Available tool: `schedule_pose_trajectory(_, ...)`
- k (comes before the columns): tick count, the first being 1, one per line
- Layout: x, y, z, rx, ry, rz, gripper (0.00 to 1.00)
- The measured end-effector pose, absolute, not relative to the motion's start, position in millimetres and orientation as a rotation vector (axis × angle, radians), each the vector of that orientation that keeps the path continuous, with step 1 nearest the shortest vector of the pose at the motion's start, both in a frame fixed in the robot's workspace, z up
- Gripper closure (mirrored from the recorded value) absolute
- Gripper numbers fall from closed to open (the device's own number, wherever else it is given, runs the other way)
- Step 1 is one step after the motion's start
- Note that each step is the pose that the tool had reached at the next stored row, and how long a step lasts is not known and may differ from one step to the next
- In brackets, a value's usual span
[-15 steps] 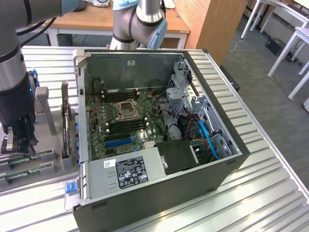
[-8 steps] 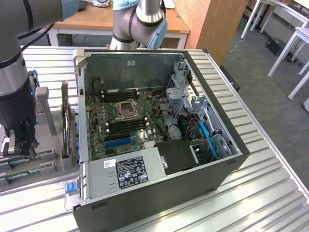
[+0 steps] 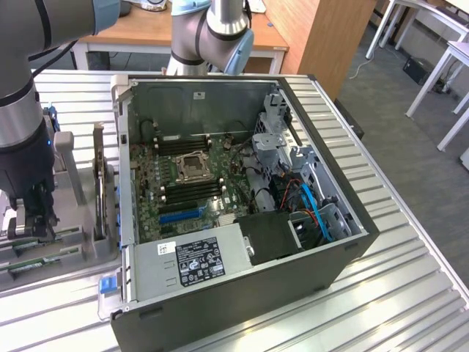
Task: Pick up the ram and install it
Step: 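Pick up the ram and move it above insertion slot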
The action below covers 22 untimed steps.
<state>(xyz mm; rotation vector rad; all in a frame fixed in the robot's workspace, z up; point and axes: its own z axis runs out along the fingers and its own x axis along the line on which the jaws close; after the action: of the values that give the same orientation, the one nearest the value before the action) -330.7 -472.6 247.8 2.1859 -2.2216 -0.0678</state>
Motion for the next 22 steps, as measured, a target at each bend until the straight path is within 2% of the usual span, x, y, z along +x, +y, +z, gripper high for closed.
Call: schedule_pose_trajectory(22,-333,-473,238,2.247,-2.155,-0.062,0.70)
